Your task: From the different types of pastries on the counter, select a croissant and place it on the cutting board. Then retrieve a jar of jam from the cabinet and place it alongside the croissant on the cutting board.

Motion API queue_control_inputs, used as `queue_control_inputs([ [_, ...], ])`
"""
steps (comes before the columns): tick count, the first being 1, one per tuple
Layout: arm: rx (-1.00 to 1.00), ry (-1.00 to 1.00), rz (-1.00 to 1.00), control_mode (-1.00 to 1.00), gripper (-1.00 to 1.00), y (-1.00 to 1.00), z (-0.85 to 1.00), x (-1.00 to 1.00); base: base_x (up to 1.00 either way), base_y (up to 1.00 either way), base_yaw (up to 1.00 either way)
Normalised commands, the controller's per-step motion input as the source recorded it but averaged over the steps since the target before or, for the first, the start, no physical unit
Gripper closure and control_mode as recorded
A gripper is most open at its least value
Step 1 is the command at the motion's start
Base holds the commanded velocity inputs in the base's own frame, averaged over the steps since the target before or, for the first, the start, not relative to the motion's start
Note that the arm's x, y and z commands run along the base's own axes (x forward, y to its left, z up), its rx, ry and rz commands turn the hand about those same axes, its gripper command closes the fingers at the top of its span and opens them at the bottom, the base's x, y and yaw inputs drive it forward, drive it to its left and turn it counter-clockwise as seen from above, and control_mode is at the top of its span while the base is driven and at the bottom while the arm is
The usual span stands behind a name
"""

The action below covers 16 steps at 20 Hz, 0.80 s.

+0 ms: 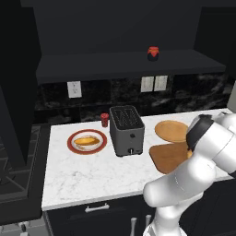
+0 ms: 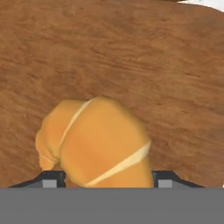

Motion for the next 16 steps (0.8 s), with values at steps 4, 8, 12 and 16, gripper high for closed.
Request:
queue_control_inputs([
  [4, -0.01, 0.00, -0.06, -1.00, -1.00, 0.09, 0.14, -0.15, 0.00, 0.00, 0.00],
  [8, -0.05, 0.00, -0.05, -1.00, -1.00, 0.17, 0.36, -0.24, 0.00, 0.00, 0.00],
  [12, -0.07, 0.00, -0.02, -1.00, -1.00, 0.41, 0.30, -0.09, 0.00, 0.00, 0.00],
  [16, -0.09, 0.00, -0.02, -1.00, -1.00, 0.65, 0.03, 0.00, 0.00, 0.00, 0.00],
])
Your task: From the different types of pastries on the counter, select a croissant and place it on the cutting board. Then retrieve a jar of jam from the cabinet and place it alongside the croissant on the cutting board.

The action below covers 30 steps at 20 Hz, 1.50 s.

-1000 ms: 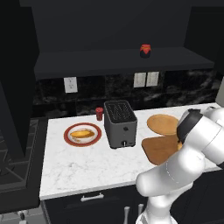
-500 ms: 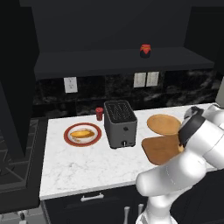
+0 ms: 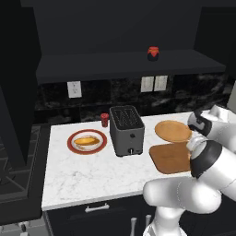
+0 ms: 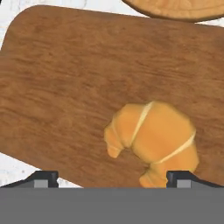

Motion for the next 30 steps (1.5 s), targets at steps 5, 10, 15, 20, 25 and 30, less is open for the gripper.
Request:
queue_control_inputs([
  [5, -0.04, -0.01, -0.03, -1.00, -1.00, 0.49, -0.03, -0.25, 0.00, 0.00, 0.00],
  [10, 0.01, -0.20, 0.02, -1.00, -1.00, 0.17, 0.21, -0.74, 0.00, 0.00, 0.00],
  [15, 0.00, -0.12, -0.04, -1.00, -1.00, 0.40, 0.64, -0.53, 0.00, 0.00, 0.00],
  [20, 0.00, -0.12, -0.04, -1.00, -1.00, 0.35, 0.79, -0.26, 0.00, 0.00, 0.00],
  [25, 0.00, -0.22, -0.06, -1.00, -1.00, 0.26, 0.78, -0.18, 0.00, 0.00, 0.00],
  [30, 0.00, -0.22, -0.06, -1.00, -1.00, 0.05, 0.98, -0.18, 0.00, 0.00, 0.00],
])
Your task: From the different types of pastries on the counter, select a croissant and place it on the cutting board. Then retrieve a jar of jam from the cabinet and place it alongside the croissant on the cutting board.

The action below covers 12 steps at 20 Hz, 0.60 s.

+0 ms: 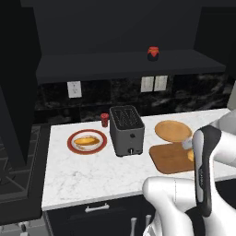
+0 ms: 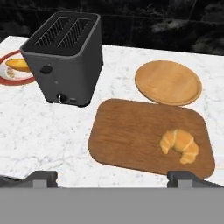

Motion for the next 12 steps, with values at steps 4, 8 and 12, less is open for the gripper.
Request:
queue_control_inputs([
  [4, 0.01, -0.17, -0.09, -1.00, -1.00, 0.03, 1.00, -0.11, 0.00, 0.00, 0.00],
  [8, 0.00, -0.16, -0.10, -1.00, -1.00, 0.05, 0.99, -0.11, 0.00, 0.00, 0.00],
  [12, 0.02, -0.23, -0.11, -1.00, -1.00, 0.09, 0.84, -0.08, 0.00, 0.00, 0.00],
])
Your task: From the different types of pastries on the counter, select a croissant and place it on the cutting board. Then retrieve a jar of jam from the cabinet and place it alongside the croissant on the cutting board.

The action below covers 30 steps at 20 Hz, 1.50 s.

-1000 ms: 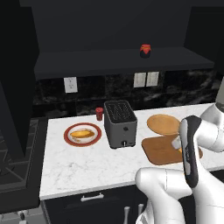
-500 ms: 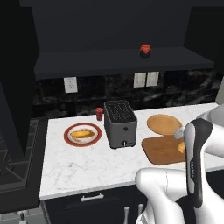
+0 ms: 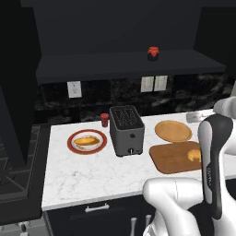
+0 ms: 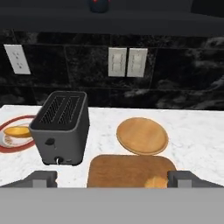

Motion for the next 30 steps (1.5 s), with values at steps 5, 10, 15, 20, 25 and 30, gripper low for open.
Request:
queue_control_inputs([
  [5, 0.05, -0.26, -0.08, -1.00, -1.00, 0.25, 0.63, -0.01, 0.00, 0.00, 0.00],
  [10, 0.01, -0.20, -0.05, -1.00, -1.00, 0.29, 0.77, 0.00, 0.00, 0.00, 0.00],
  [15, -0.01, -0.03, -0.11, -1.00, -1.00, 0.02, 0.75, 0.00, 0.00, 0.00, 0.00],
  [20, -0.03, 0.00, -0.06, -1.00, -1.00, 0.15, 0.29, 0.08, 0.00, 0.00, 0.00],
  [25, 0.00, 0.00, 0.00, -1.00, -1.00, 0.15, -0.01, 0.12, 0.00, 0.00, 0.00],
  [30, 0.00, 0.00, 0.00, -1.00, -1.00, 0.06, 0.00, 0.21, 0.00, 0.00, 0.00],
])
